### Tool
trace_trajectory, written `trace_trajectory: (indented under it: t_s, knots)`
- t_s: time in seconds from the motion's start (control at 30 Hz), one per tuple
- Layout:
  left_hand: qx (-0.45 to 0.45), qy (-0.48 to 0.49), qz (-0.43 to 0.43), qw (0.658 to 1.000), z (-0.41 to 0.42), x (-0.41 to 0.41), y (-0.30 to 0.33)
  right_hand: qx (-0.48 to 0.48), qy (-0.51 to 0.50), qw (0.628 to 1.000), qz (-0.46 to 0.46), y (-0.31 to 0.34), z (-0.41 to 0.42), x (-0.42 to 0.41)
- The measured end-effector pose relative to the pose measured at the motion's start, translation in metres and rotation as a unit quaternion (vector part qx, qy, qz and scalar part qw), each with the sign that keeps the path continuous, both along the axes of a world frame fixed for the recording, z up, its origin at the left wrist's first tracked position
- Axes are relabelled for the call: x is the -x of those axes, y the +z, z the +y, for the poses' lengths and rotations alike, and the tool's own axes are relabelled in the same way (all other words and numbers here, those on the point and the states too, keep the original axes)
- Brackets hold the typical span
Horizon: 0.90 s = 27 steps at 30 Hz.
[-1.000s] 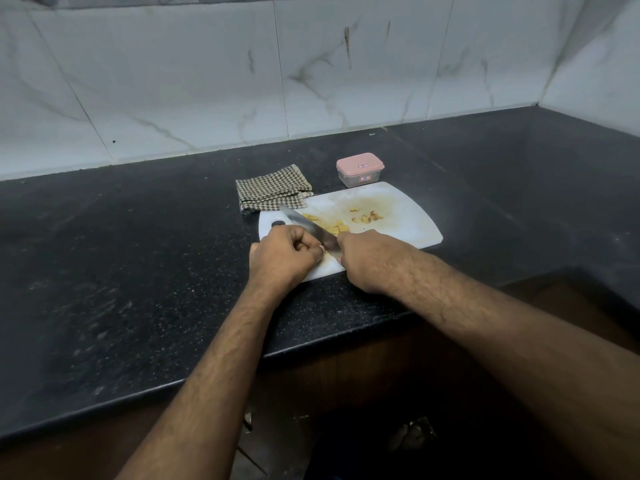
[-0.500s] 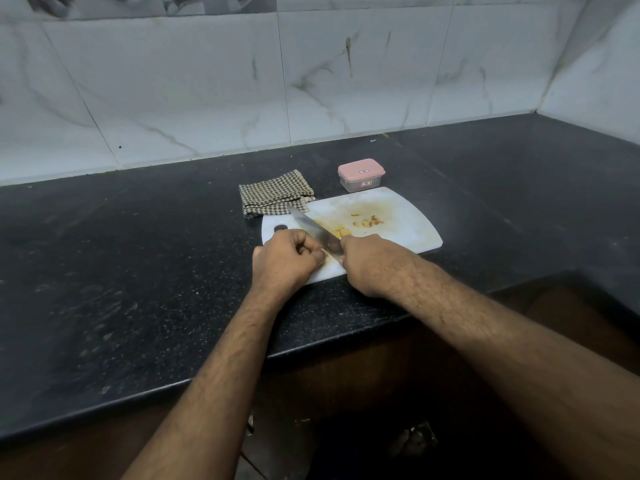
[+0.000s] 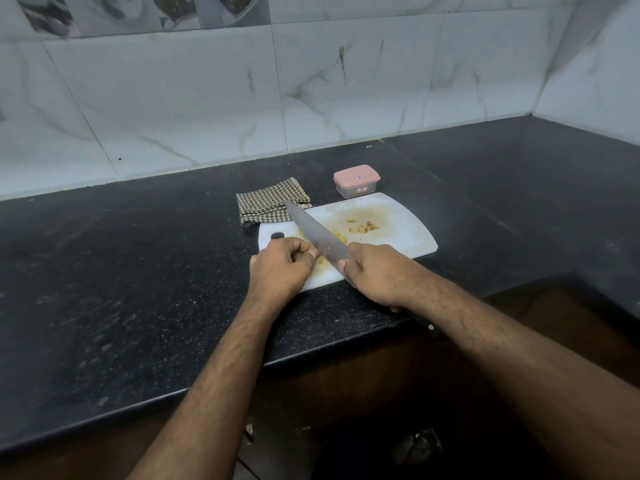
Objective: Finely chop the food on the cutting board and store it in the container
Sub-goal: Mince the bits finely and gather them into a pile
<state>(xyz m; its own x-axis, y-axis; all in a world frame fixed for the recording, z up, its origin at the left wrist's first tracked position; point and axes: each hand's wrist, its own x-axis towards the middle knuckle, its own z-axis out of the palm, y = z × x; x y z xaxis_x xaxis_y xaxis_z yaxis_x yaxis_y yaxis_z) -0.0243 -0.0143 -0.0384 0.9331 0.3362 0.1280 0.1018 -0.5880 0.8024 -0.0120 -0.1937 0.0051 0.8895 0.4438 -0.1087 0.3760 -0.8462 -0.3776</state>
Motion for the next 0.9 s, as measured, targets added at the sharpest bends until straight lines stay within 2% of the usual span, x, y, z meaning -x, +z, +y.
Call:
trace_trajectory:
  t_s: [0.07, 0.13, 0.17, 0.23, 0.37, 0.5, 0.63, 0.9]
  knots:
    - [-0.003, 0.003, -0.002, 1.000, 0.000, 0.000, 0.000, -0.095, -0.009, 0.993, 0.072, -0.005, -0.007, -0.003]
    - [0.002, 0.006, 0.000, 1.000, 0.001, -0.001, -0.001, -0.232, -0.020, 0.951, 0.205, -0.008, -0.014, -0.007]
    - [0.010, 0.008, 0.000, 1.000, 0.001, -0.001, -0.001, -0.270, -0.018, 0.929, 0.251, -0.008, -0.018, -0.010]
    - [0.031, 0.011, -0.001, 0.999, 0.002, -0.001, -0.002, -0.286, -0.008, 0.914, 0.289, -0.008, -0.022, -0.014]
    - [0.096, 0.007, -0.010, 0.995, 0.000, 0.002, 0.002, -0.285, 0.004, 0.909, 0.303, -0.008, -0.023, -0.017]
    - [0.233, -0.034, -0.043, 0.971, -0.005, 0.004, 0.009, -0.311, 0.004, 0.904, 0.295, -0.012, -0.025, -0.018]
    - [0.269, -0.045, -0.033, 0.962, -0.008, 0.005, 0.011, -0.307, 0.000, 0.906, 0.292, -0.013, -0.025, -0.017]
    - [0.265, -0.046, -0.034, 0.963, -0.005, 0.002, 0.006, -0.316, -0.020, 0.906, 0.280, -0.013, -0.023, -0.016]
